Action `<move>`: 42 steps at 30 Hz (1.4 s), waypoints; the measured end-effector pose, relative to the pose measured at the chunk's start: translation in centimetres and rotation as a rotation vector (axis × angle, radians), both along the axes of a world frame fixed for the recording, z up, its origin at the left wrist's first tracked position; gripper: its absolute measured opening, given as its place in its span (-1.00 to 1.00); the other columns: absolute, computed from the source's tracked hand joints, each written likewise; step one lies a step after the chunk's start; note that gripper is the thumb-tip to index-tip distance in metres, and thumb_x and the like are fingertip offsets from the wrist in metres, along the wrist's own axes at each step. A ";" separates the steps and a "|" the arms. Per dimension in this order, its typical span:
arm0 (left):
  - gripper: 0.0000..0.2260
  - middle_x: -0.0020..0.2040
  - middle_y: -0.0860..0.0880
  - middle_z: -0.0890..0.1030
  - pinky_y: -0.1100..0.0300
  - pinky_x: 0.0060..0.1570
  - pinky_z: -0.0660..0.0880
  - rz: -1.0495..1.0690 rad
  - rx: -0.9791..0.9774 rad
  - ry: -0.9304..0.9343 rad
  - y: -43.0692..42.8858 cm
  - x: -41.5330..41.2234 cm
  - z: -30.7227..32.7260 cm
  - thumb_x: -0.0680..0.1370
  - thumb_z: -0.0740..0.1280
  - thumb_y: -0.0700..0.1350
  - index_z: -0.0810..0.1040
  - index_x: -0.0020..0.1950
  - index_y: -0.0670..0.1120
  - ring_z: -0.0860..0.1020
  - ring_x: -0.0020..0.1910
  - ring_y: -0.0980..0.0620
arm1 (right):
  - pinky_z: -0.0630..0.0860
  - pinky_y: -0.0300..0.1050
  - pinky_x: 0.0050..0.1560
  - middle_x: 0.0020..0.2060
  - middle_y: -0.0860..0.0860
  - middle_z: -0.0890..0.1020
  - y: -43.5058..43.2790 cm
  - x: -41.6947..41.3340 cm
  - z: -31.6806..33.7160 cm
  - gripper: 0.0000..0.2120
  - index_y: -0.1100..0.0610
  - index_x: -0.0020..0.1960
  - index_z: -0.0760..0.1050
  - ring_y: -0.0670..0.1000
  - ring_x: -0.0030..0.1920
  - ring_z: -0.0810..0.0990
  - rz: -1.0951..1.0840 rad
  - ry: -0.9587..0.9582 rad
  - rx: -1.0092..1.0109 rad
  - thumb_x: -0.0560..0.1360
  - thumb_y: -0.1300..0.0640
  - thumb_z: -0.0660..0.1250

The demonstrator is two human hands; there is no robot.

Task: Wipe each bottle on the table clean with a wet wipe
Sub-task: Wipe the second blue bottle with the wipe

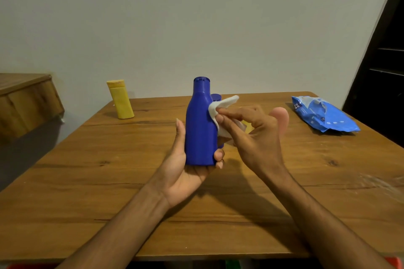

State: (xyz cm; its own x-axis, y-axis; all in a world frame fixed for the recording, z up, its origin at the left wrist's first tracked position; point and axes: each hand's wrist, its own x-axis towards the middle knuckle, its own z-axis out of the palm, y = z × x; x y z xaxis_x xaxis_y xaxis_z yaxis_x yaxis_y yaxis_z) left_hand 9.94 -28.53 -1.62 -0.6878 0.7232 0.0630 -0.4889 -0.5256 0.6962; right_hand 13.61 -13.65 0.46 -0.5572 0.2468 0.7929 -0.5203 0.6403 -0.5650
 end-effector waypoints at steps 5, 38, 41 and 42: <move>-0.37 0.11 -0.23 0.61 0.04 -0.07 0.61 0.050 0.038 -0.049 0.0 0.0 0.3 0.55 0.13 0.31 0.50 0.36 -0.14 0.62 -0.04 -0.09 | 0.43 0.19 0.03 -0.09 -0.19 0.63 -0.2 0.4 -0.7 -0.78 -0.10 0.05 0.60 -0.08 0.04 0.49 0.063 -0.044 0.084 0.43 -0.10 0.35; -0.37 0.21 -0.26 0.59 0.00 -0.04 0.62 0.117 0.031 -0.154 0.0 -0.6 0.0 0.55 0.16 0.29 0.43 0.41 -0.15 0.65 0.07 -0.12 | 0.41 0.24 -0.03 -0.09 -0.17 0.65 0.1 -0.2 -1.0 -0.68 -0.06 0.07 0.63 -0.09 -0.02 0.48 0.107 -0.147 0.259 0.42 -0.18 0.31; -0.41 0.28 -0.27 0.56 -0.09 0.14 0.57 0.071 -0.013 -0.087 -0.2 -0.5 0.1 0.57 0.15 0.28 0.44 0.41 -0.11 0.60 0.19 -0.16 | 0.40 0.26 -0.03 -0.08 -0.18 0.65 0.4 -0.3 -0.9 -0.71 -0.09 0.06 0.63 -0.07 0.01 0.47 0.082 -0.108 0.188 0.43 -0.19 0.32; -0.42 0.27 -0.27 0.56 -0.09 0.15 0.56 0.053 -0.032 -0.064 -0.2 -0.4 0.0 0.57 0.15 0.27 0.45 0.40 -0.10 0.59 0.20 -0.17 | 0.42 0.25 -0.02 -0.06 -0.18 0.65 0.4 -0.3 -0.7 -0.72 -0.11 0.08 0.61 -0.06 0.02 0.49 0.068 -0.076 0.148 0.44 -0.17 0.32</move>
State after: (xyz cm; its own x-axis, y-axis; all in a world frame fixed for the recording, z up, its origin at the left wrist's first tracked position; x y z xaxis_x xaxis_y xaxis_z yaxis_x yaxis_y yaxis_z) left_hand 9.56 -28.74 -1.61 -0.7267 0.6869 -0.0047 -0.5053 -0.5299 0.6811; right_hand 13.32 -13.21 -0.27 -0.6282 0.0903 0.7728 -0.5248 0.6841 -0.5065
